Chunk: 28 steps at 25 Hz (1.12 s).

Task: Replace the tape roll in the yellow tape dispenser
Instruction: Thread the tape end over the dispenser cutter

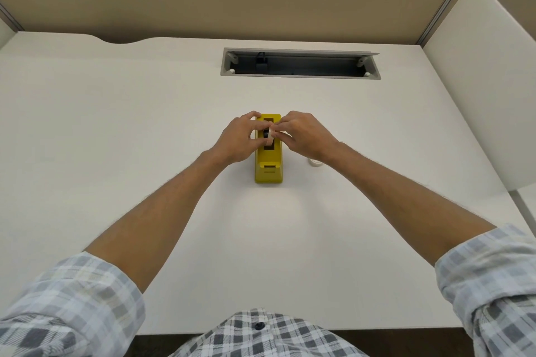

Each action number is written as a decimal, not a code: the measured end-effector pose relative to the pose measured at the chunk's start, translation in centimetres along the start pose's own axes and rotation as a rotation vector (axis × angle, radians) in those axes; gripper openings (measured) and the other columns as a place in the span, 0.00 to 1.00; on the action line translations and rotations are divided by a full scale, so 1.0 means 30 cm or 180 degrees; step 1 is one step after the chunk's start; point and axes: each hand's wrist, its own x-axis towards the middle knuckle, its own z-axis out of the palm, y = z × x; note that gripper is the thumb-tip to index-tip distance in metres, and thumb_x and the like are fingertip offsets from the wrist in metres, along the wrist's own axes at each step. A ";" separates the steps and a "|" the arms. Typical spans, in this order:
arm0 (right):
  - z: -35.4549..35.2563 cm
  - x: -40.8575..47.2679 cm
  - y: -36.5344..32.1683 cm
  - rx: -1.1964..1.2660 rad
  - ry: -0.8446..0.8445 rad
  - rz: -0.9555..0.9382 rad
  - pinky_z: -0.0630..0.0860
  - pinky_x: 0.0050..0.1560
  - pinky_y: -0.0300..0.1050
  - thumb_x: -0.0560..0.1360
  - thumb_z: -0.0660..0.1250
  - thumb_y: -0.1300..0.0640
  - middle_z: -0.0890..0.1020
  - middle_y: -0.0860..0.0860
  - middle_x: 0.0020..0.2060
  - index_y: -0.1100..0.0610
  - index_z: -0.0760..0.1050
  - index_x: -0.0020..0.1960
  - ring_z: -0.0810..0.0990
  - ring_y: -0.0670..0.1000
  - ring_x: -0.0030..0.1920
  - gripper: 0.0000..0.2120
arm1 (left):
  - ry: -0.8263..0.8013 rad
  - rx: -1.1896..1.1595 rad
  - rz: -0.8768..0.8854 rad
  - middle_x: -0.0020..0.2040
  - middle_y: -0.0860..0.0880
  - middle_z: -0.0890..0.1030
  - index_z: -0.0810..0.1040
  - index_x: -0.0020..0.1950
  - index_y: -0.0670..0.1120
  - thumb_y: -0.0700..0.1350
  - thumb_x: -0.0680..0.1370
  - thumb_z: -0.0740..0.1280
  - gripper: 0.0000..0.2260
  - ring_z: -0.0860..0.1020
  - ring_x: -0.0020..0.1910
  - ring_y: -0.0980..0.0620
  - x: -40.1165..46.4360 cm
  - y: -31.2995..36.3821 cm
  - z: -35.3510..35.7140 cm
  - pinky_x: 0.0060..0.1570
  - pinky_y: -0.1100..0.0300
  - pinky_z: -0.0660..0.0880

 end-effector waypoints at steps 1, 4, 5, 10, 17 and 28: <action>0.000 0.000 0.001 -0.0023 -0.0013 -0.0015 0.78 0.50 0.49 0.81 0.62 0.55 0.85 0.55 0.51 0.58 0.81 0.58 0.81 0.54 0.50 0.12 | 0.0003 0.0003 -0.0008 0.71 0.47 0.71 0.78 0.65 0.56 0.51 0.77 0.70 0.17 0.72 0.65 0.43 0.001 0.000 0.000 0.57 0.49 0.72; -0.005 0.006 0.005 -0.0107 -0.0062 -0.0033 0.78 0.51 0.49 0.81 0.61 0.55 0.85 0.55 0.51 0.58 0.81 0.58 0.81 0.54 0.50 0.13 | 0.0005 0.0068 -0.0029 0.72 0.47 0.70 0.77 0.66 0.56 0.50 0.77 0.70 0.17 0.72 0.65 0.43 0.003 0.000 0.002 0.56 0.51 0.71; -0.007 0.009 0.007 -0.0126 -0.0082 -0.0038 0.78 0.51 0.48 0.81 0.61 0.55 0.85 0.55 0.51 0.58 0.81 0.59 0.81 0.53 0.50 0.13 | 0.0006 0.0080 -0.0039 0.72 0.47 0.70 0.77 0.66 0.56 0.50 0.77 0.70 0.17 0.72 0.65 0.43 0.003 0.001 0.002 0.56 0.51 0.71; -0.006 0.012 0.008 -0.0125 -0.0089 -0.0015 0.77 0.49 0.47 0.82 0.61 0.55 0.85 0.54 0.50 0.58 0.81 0.58 0.81 0.53 0.49 0.13 | 0.0001 0.0050 -0.0034 0.72 0.47 0.70 0.77 0.66 0.56 0.50 0.77 0.69 0.17 0.72 0.65 0.43 0.001 -0.001 0.002 0.55 0.53 0.70; 0.001 0.009 0.007 -0.0083 -0.0042 0.0027 0.78 0.49 0.48 0.81 0.61 0.56 0.86 0.54 0.49 0.58 0.82 0.56 0.81 0.53 0.48 0.12 | -0.0004 -0.0018 0.0022 0.71 0.47 0.71 0.78 0.65 0.57 0.49 0.77 0.70 0.16 0.75 0.59 0.41 -0.009 0.008 -0.004 0.53 0.51 0.71; 0.004 -0.006 -0.001 0.0008 0.0077 -0.0004 0.76 0.45 0.47 0.81 0.61 0.53 0.85 0.53 0.44 0.56 0.81 0.56 0.80 0.53 0.46 0.12 | -0.0017 -0.0030 0.0008 0.71 0.47 0.71 0.78 0.66 0.55 0.50 0.77 0.69 0.17 0.73 0.63 0.42 -0.016 0.020 -0.014 0.59 0.48 0.72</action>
